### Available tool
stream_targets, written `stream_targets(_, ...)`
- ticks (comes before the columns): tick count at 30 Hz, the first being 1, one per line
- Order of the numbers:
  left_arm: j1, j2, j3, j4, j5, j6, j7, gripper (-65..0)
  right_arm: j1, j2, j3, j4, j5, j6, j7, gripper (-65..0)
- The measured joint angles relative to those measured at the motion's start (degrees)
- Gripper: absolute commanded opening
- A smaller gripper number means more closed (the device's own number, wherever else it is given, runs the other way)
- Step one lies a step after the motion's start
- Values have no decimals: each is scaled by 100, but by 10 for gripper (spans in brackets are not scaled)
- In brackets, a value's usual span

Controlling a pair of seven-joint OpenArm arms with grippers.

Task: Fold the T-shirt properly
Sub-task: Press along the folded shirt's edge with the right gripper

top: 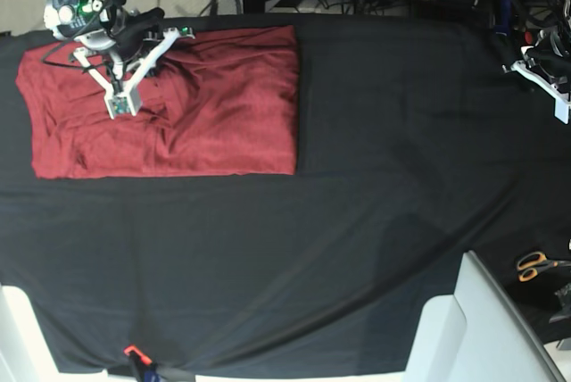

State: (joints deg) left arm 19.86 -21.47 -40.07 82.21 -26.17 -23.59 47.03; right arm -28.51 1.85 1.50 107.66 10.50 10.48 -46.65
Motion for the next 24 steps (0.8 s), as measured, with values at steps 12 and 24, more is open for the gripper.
stream_targets(12,0,-31,-2,0,0,-2,0,-650,-197,-39,278,2,7,-15,9,-648)
stream_targets(24,-2,-31,0,0,-2,-2,0,-650,-175,-188,439,-219,9,-15,2,-648)
